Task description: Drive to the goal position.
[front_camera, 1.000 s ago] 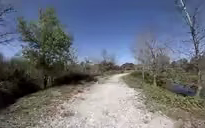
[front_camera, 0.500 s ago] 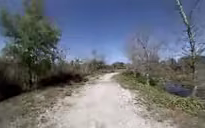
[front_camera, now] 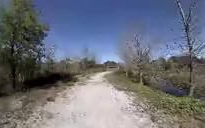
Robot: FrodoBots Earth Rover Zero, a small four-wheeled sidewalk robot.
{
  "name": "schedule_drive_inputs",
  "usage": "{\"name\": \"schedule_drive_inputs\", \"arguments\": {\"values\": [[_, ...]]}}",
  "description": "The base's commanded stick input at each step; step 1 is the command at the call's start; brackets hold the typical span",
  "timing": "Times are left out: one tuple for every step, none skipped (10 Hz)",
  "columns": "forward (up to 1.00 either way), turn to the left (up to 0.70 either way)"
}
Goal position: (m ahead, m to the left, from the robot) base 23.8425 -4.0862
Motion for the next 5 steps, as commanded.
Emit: {"name": "schedule_drive_inputs", "arguments": {"values": [[0.70,0.00],[0.70,0.00],[0.70,0.00],[0.70,0.00],[0.70,0.00]]}}
